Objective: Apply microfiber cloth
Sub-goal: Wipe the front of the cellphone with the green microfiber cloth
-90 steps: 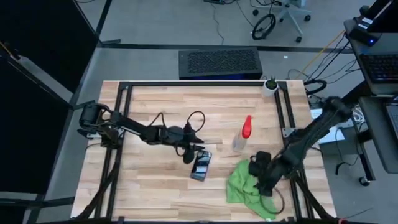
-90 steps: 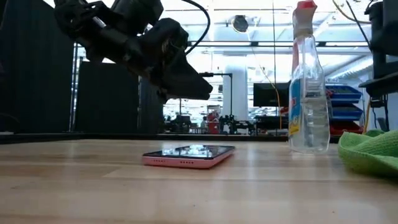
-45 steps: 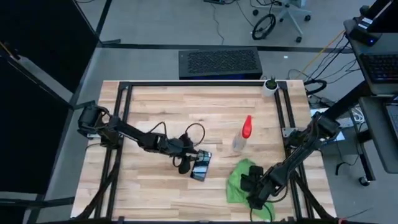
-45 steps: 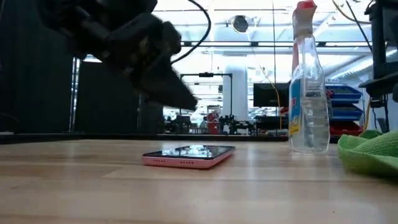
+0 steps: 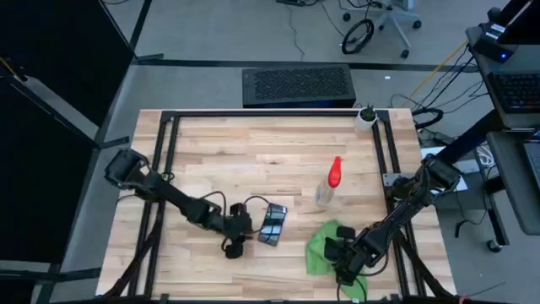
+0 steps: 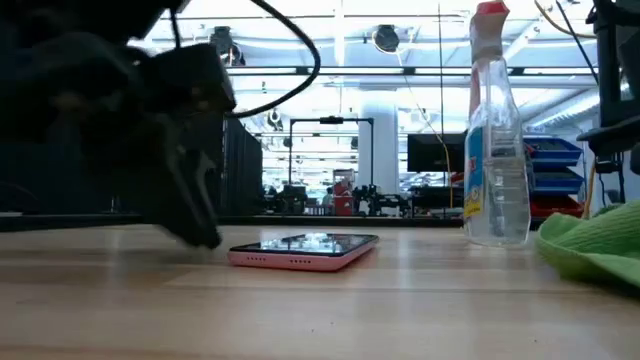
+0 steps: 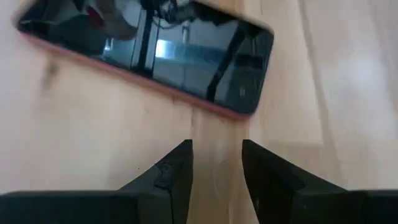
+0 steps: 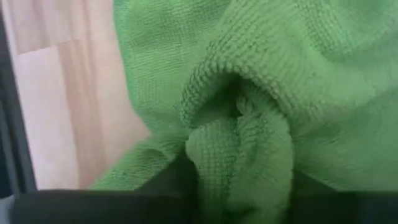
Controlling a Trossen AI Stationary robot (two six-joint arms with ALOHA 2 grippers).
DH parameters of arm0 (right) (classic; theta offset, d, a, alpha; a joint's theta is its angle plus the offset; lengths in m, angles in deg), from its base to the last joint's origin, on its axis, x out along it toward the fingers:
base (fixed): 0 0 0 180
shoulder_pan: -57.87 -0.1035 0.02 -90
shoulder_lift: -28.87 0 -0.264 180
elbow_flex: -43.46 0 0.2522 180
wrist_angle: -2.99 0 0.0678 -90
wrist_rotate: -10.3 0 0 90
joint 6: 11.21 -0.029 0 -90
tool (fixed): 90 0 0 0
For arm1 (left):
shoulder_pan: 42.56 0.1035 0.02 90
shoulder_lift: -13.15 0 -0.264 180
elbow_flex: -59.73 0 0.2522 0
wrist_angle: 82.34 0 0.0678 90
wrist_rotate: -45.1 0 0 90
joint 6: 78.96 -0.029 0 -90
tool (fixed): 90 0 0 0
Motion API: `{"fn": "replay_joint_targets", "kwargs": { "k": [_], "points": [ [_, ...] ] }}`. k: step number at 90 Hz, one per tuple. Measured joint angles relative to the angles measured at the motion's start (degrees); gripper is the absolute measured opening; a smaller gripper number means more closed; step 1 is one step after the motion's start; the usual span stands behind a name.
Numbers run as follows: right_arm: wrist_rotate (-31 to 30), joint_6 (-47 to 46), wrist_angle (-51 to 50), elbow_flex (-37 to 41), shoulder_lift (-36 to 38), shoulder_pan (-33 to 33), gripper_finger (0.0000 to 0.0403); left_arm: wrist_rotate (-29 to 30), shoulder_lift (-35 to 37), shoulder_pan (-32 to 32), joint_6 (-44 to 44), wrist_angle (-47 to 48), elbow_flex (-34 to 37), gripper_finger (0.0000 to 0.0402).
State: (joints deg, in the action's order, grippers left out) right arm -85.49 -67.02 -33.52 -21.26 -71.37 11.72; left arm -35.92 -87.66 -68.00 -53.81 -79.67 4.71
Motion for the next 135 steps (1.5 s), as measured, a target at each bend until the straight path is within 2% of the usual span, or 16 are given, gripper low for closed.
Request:
{"fn": "replay_joint_targets", "kwargs": {
  "k": [7,17,32,45,64,75,88,102,117,121,135],
  "points": [
    [-0.5,0.9,1.7,0.1,0.0,0.5,0.0021,0.7,-1.6,-0.1,0.0,-3.2,0.0,0.0121],
    [-1.6,0.9,3.5,0.0,-0.2,1.3,0.0021,0.9,-3.4,-0.1,-0.6,-8.1,0.0,0.0121],
    [-5.8,0.9,4.6,0.1,-0.3,1.8,0.0037,0.7,-4.4,0.0,-0.5,-10.5,0.0,0.0121],
    [-9.4,1.9,5.2,0.2,-0.3,2.8,0.0028,0.2,-5.6,0.0,-1.3,-14.4,-0.1,0.0121],
    [-9.8,6.9,8.2,0.1,-0.4,4.9,0.0024,0.1,-7.5,0.2,-3.0,-15.0,-2.3,0.0121],
    [-11.2,11.6,7.4,-2.7,-0.5,6.7,0.0023,0.1,-7.6,0.4,-3.0,-15.0,-3.1,0.0121],
    [-12.5,19.8,7.4,-7.9,-0.5,10.4,0.0023,0.5,-6.1,0.3,-3.0,-14.2,-3.2,0.0121],
    [-12.5,25.4,7.0,-12.0,-0.4,15.5,0.0023,2.9,-1.2,0.3,-3.6,-6.6,-3.2,0.012],
    [-12.3,26.7,6.9,-12.6,-0.3,20.7,0.0023,6.1,4.7,3.8,-15.2,-3.9,-3.3,0.012],
    [-12.3,26.8,7.0,-12.6,-0.3,21.7,0.0023,4.7,5.0,5.8,-18.0,-4.0,-3.3,0.012],
    [-12.3,26.3,7.5,-12.6,-0.3,23.1,0.0023,-5.4,2.7,13.6,-23.0,-4.4,-3.3,0.012]
  ]
}}
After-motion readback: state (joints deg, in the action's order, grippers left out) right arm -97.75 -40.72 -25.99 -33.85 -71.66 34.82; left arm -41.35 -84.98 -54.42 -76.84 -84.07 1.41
